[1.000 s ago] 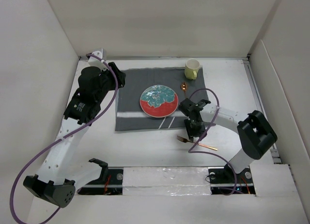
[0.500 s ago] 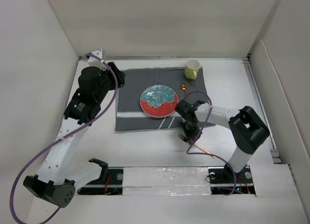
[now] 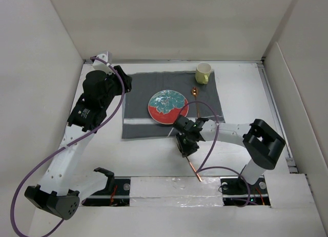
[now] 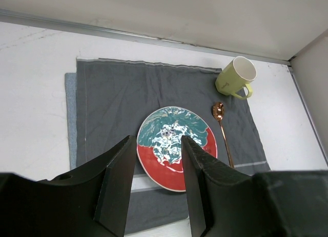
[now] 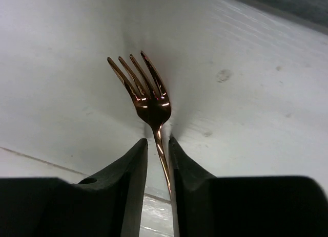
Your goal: Set the dinner table for one person
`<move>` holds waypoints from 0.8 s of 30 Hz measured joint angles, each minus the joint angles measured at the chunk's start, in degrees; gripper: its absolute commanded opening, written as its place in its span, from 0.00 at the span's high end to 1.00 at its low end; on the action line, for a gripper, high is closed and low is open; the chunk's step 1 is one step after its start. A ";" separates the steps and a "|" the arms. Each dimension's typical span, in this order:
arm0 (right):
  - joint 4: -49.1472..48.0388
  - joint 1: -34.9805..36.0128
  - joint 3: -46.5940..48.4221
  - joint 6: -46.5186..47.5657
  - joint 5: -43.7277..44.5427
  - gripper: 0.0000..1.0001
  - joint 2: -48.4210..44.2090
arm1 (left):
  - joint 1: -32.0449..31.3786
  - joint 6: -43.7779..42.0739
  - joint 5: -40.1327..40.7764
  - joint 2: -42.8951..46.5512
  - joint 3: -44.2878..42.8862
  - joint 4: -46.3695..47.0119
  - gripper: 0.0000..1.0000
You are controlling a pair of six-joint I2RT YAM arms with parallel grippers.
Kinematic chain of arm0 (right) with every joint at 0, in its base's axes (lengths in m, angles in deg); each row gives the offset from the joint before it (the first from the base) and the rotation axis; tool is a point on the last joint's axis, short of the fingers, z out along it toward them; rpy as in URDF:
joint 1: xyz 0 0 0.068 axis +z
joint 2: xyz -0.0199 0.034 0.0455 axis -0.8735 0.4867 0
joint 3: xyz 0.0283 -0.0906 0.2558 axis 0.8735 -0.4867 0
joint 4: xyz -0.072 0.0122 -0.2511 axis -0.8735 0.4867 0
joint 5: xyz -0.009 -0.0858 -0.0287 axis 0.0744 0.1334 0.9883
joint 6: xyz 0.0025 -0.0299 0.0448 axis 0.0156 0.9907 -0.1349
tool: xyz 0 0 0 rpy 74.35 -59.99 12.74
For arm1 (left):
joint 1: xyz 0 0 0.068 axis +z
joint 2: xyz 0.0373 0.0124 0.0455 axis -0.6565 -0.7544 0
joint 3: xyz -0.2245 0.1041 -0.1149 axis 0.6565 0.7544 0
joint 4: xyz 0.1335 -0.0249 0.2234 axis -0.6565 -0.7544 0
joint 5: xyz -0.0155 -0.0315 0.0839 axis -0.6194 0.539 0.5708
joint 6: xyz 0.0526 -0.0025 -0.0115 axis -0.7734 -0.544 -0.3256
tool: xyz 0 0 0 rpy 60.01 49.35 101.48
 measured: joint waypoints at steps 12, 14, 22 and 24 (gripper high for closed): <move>-11.56 4.94 -4.81 -4.46 3.52 1.00 -2.84 | 0.00 0.07 0.02 0.22 0.72 -0.31 0.63; -11.80 7.19 -3.98 -4.46 5.14 1.00 -2.38 | 0.00 0.07 0.02 0.33 0.72 -0.33 0.63; -6.27 9.88 6.03 -4.15 7.17 1.00 -0.83 | 0.00 0.09 0.31 1.97 0.72 -0.68 0.63; -5.31 9.70 11.91 -3.61 7.61 1.00 0.39 | 0.00 0.09 0.48 2.62 0.72 -1.09 0.63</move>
